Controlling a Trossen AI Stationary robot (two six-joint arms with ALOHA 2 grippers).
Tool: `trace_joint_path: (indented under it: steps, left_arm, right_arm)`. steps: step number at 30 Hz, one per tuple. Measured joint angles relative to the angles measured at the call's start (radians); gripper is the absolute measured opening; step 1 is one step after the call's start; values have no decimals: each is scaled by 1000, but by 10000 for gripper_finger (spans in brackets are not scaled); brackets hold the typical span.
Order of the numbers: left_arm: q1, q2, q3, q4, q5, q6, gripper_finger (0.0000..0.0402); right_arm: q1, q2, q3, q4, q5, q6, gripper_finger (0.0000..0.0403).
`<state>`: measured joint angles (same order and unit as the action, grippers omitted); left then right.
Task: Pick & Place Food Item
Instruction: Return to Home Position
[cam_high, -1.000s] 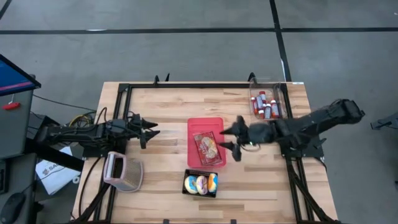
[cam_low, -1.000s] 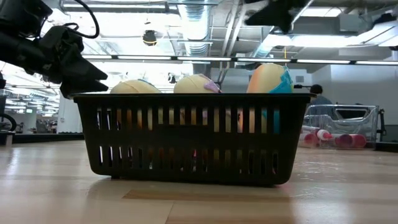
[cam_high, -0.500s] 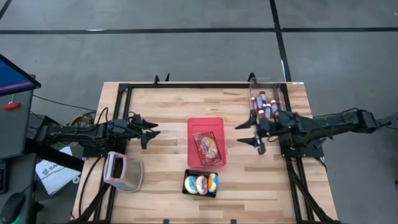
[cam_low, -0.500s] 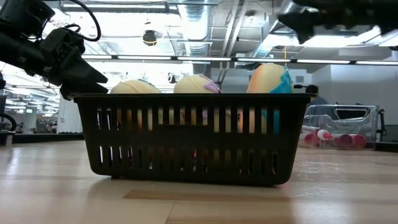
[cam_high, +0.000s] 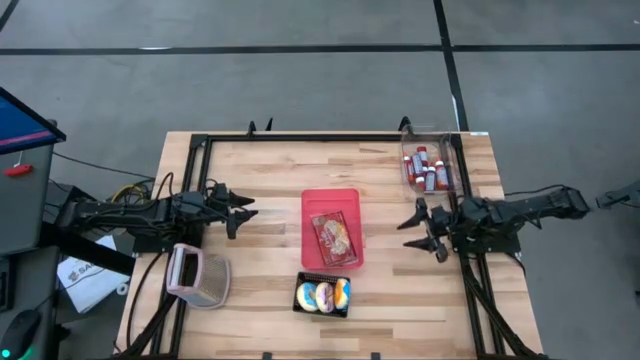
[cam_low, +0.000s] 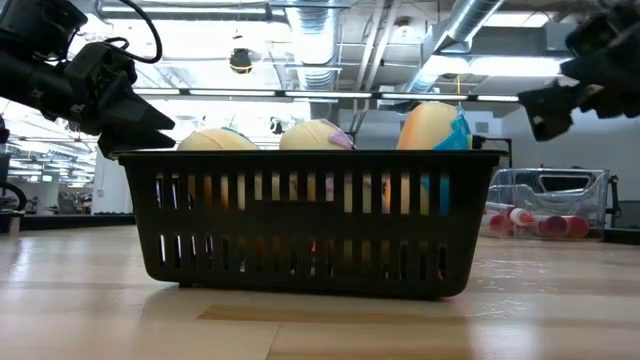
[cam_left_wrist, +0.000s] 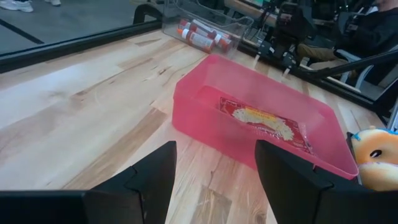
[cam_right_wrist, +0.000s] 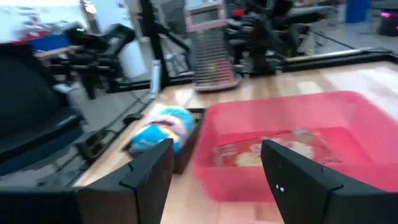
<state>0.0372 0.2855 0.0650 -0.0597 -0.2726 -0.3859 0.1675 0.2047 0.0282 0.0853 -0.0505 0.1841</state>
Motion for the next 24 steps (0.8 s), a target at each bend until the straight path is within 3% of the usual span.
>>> trace_joint_path:
  steps: [5, 8, 13, 24]
  left_arm:
    - [0, 0, 0, 6, 0, 0, 215]
    - [0, 0, 0, 14, 0, 0, 214]
    - [0, 0, 0, 17, 0, 0, 216]
    - [0, 0, 0, 17, 0, 0, 216]
  right_arm:
    - [37, -100, -20, -70, 36, 0, 235]
    - [-4, -116, -20, -72, 54, -27, 235]
    - [-94, -135, -20, -72, 55, -44, 235]
    - [-62, -119, -20, -73, 51, 27, 235]
